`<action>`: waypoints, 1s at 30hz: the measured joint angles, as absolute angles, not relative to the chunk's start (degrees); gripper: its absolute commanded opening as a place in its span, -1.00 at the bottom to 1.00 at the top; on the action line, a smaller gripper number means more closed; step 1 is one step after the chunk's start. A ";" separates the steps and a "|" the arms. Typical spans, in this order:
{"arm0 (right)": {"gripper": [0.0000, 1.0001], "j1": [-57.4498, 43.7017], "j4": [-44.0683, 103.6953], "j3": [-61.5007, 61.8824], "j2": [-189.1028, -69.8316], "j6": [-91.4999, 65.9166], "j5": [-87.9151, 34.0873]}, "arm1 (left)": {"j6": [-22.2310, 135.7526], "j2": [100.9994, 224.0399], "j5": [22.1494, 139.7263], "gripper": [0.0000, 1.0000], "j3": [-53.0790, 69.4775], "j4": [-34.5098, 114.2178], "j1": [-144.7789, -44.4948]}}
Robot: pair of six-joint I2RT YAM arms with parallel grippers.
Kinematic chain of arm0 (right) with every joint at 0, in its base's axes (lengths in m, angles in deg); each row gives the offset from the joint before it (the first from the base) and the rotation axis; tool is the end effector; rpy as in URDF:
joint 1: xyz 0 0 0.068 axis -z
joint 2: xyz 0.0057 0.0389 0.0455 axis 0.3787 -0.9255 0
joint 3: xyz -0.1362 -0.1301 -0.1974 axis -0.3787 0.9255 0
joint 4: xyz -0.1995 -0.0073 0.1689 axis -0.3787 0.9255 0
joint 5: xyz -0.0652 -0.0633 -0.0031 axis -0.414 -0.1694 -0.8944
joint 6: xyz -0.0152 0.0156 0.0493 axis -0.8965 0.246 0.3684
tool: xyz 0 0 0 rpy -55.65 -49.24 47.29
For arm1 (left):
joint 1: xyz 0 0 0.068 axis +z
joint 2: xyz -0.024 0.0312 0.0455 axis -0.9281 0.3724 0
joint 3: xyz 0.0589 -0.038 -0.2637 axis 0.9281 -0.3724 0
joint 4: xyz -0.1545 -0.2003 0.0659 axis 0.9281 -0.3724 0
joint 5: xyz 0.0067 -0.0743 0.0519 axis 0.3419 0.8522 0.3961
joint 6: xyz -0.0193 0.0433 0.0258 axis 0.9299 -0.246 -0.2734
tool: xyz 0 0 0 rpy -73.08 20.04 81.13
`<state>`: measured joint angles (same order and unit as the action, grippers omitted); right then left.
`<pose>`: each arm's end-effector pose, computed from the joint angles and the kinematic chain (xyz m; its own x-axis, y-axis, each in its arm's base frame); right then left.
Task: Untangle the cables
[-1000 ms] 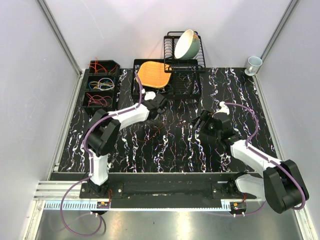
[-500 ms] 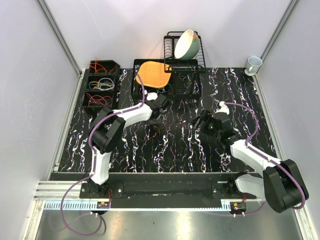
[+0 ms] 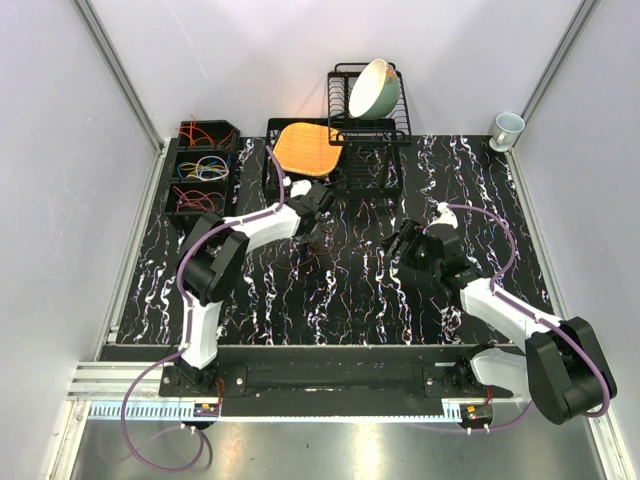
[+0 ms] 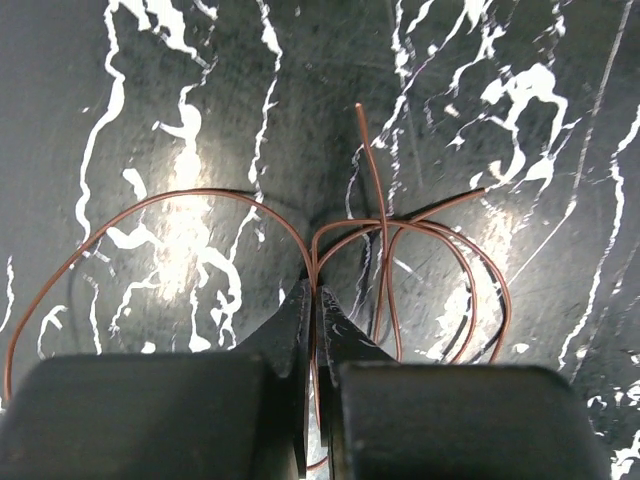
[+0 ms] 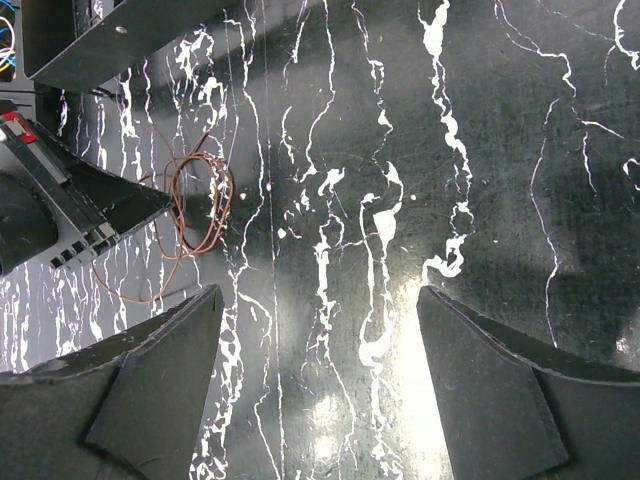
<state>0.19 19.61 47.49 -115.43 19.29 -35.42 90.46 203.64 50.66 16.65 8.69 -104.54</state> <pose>0.2241 0.0902 0.1969 -0.5789 0.4427 -0.6847 0.0002 0.8398 0.5428 0.3434 -0.2366 0.1577 -0.8134 -0.2186 -0.5391 -0.2207 0.9734 -0.0616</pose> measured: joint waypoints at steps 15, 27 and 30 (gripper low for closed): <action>0.69 0.19 19.61 47.23 -115.85 19.29 -35.40 | 83.35 192.93 54.66 -1.00 16.67 2.57 -103.36; 0.69 0.19 19.61 47.20 -115.85 19.29 -35.40 | 79.59 183.56 57.06 -1.00 18.42 -0.38 -93.50; 0.69 0.19 19.61 47.20 -115.85 19.29 -35.40 | 78.48 183.14 57.74 -1.00 19.86 -1.21 -90.44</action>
